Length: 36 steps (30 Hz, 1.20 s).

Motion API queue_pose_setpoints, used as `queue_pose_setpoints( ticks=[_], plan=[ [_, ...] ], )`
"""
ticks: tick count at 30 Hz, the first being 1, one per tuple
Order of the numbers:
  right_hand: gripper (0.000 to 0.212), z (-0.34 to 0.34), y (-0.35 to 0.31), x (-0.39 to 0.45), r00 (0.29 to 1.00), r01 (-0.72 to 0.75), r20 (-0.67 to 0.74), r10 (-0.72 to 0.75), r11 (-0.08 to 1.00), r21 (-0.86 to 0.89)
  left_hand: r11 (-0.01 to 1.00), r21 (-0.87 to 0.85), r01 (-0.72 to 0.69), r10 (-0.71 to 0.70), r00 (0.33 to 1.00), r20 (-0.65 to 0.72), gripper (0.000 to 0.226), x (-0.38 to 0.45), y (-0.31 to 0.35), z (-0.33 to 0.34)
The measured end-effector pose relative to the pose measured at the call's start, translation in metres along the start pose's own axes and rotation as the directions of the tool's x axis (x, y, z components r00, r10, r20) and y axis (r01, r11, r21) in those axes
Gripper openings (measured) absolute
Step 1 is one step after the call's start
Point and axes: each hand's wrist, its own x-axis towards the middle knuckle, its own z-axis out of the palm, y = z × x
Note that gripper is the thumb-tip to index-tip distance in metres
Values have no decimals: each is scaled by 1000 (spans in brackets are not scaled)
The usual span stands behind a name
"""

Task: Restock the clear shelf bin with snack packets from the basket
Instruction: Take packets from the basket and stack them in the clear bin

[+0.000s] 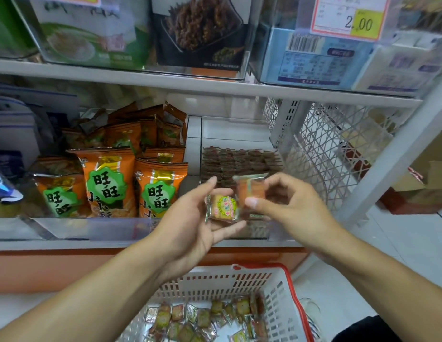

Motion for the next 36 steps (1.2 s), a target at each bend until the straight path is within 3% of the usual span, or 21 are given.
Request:
queue_pose_setpoints(
  ticks=[3, 7, 9, 13, 15, 20, 27, 29, 32, 36],
  plan=[
    [34, -3, 0, -3, 979, 130, -137, -148, 982, -134, 997, -47, 54, -53, 999, 6, 61, -2, 1, 1],
    [28, 10, -6, -13, 937, 329, -28, -347, 910, -254, 996, -70, 53, -46, 994, 101, 46, -5, -3, 8],
    [24, 13, -7, -17, 930, 365, 44, -364, 905, -220, 993, -118, 22, -11, 995, 99, 41, -4, -4, 7],
    [29, 8, -5, -15, 980, 199, -23, -199, 980, -14, 986, -167, -6, 23, 995, 97, 43, -2, -1, 5],
    [34, 5, -2, -10, 990, 126, -63, -126, 992, 0, 990, -140, -5, 18, 995, 93, 46, -1, -2, 5],
    [35, -2, -2, -7, 990, 107, 105, -90, 980, -168, 999, -36, 14, -11, 996, 83, 44, -1, -6, 4],
    [37, 0, -7, -11, 974, 101, 214, -70, 986, -135, 996, 18, 87, -89, 984, 154, 53, -2, -8, 5],
    [35, -1, -8, -9, 973, 94, 219, -73, 992, -86, 996, 37, 84, -89, 983, 162, 50, -2, -8, 5],
    [37, -6, -7, -6, 993, 12, 117, -19, 998, 60, 996, 64, 61, -71, 983, 167, 45, -1, -7, 3],
    [47, -20, -7, 1, 995, -60, 97, 39, 972, 225, 984, 175, 27, -38, 997, 62, 43, 2, -9, 2]
  ],
)
